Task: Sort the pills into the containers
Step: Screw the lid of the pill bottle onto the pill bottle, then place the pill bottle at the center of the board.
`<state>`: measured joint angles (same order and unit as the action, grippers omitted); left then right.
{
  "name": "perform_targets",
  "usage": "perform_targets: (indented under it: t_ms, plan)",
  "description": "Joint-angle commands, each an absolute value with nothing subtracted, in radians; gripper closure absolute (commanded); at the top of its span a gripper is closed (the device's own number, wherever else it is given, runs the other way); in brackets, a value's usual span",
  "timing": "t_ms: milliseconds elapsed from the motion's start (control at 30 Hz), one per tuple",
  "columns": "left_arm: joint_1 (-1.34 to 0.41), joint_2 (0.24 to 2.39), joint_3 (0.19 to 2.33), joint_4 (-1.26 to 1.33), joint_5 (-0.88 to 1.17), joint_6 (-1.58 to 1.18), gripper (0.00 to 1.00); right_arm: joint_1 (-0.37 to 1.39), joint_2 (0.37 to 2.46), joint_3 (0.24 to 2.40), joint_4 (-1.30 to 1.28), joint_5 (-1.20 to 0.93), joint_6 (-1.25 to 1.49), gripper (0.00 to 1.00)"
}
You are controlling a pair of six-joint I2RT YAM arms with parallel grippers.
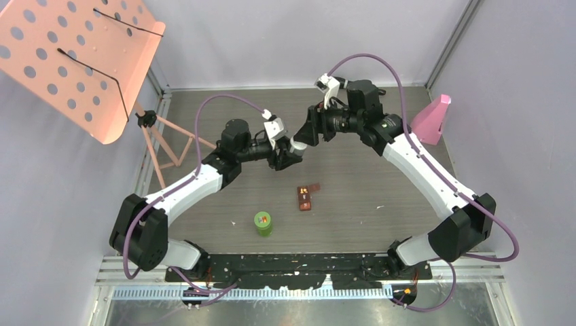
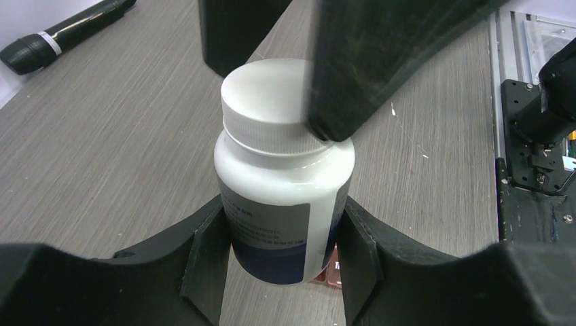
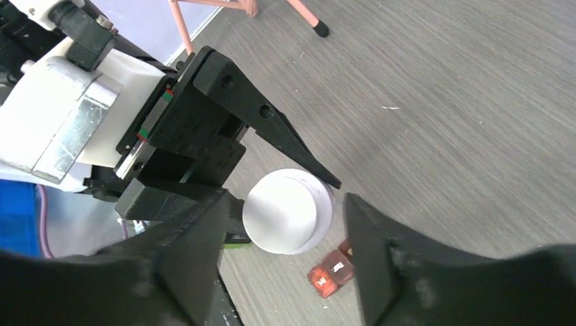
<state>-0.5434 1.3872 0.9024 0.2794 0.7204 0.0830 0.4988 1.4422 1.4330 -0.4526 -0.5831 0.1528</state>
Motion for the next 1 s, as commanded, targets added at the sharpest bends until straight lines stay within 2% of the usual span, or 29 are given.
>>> perform_targets:
  t_ms: [0, 67, 133, 200, 367, 467, 500, 567, 667, 767, 800, 833, 867, 900, 933, 967]
  plan:
    - [-0.543, 1.360, 0.932, 0.327, 0.736, 0.088, 1.00, 0.515, 1.414, 1.398, -0.378, -0.577, 0.197, 0.18]
    - [-0.543, 1.359, 0.932, 0.324, 0.735, 0.092, 1.00, 0.516, 1.400, 1.392, -0.372, -0.563, 0.202, 0.12]
    - [-0.543, 1.361, 0.932, 0.324, 0.736, 0.093, 1.00, 0.515, 1.406, 1.399, -0.380, -0.575, 0.198, 0.13]
    - [-0.543, 1.362, 0.934, 0.324, 0.736, 0.092, 1.00, 0.517, 1.416, 1.409, -0.395, -0.585, 0.185, 0.21]
    - [-0.543, 1.368, 0.943, 0.322, 0.733, 0.093, 1.00, 0.528, 1.438, 1.428, -0.434, -0.567, 0.153, 0.53]
    - [-0.543, 1.376, 0.956, 0.313, 0.715, 0.093, 1.00, 0.565, 1.448, 1.448, -0.455, -0.477, 0.155, 0.64]
    - [-0.543, 1.381, 0.960, 0.309, 0.705, 0.092, 1.00, 0.576, 1.451, 1.451, -0.463, -0.446, 0.169, 0.70]
    - [-0.543, 1.388, 0.966, 0.302, 0.680, 0.096, 1.00, 0.610, 1.450, 1.451, -0.465, -0.238, 0.232, 0.82]
    - [-0.543, 1.390, 0.965, 0.296, 0.623, 0.109, 1.00, 0.658, 1.424, 1.403, -0.441, 0.002, 0.404, 0.93]
    - [-0.543, 1.375, 0.943, 0.307, 0.557, 0.120, 1.00, 0.700, 1.398, 1.393, -0.429, 0.215, 0.483, 0.95]
    - [-0.543, 1.369, 0.934, 0.326, 0.542, 0.123, 1.00, 0.703, 1.402, 1.419, -0.442, 0.231, 0.501, 0.93]
    - [-0.543, 1.363, 0.929, 0.333, 0.529, 0.123, 1.00, 0.705, 1.417, 1.433, -0.466, 0.233, 0.504, 0.88]
    - [-0.543, 1.361, 0.928, 0.333, 0.524, 0.124, 1.00, 0.705, 1.425, 1.461, -0.490, 0.225, 0.496, 0.63]
    - [-0.543, 1.361, 0.929, 0.333, 0.521, 0.124, 1.00, 0.706, 1.440, 1.474, -0.500, 0.193, 0.490, 0.50]
    - [-0.543, 1.359, 0.929, 0.334, 0.519, 0.124, 1.00, 0.705, 1.445, 1.489, -0.507, 0.166, 0.470, 0.28]
    - [-0.543, 1.360, 0.929, 0.338, 0.517, 0.121, 1.00, 0.704, 1.454, 1.494, -0.509, 0.109, 0.461, 0.21]
